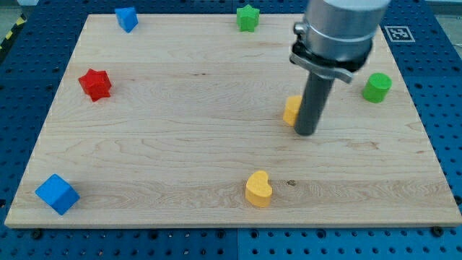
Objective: Move the yellow hexagon to the center of the board
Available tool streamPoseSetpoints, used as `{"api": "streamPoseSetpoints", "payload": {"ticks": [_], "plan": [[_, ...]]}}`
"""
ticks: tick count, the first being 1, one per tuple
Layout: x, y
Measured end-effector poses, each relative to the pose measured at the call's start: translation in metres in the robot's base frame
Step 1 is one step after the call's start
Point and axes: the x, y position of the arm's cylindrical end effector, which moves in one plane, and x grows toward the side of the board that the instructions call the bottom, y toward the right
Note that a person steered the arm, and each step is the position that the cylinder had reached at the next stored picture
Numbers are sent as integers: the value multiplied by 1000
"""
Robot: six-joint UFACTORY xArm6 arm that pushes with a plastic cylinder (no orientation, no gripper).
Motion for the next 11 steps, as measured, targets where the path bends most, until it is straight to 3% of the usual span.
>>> {"api": "streamPoseSetpoints", "payload": {"ticks": [2,4,5,7,9,10,11], "plan": [[-28,-18],[-39,73],[-74,69],[-69,51],[-58,-32],[-50,-35],[-8,-28]]}}
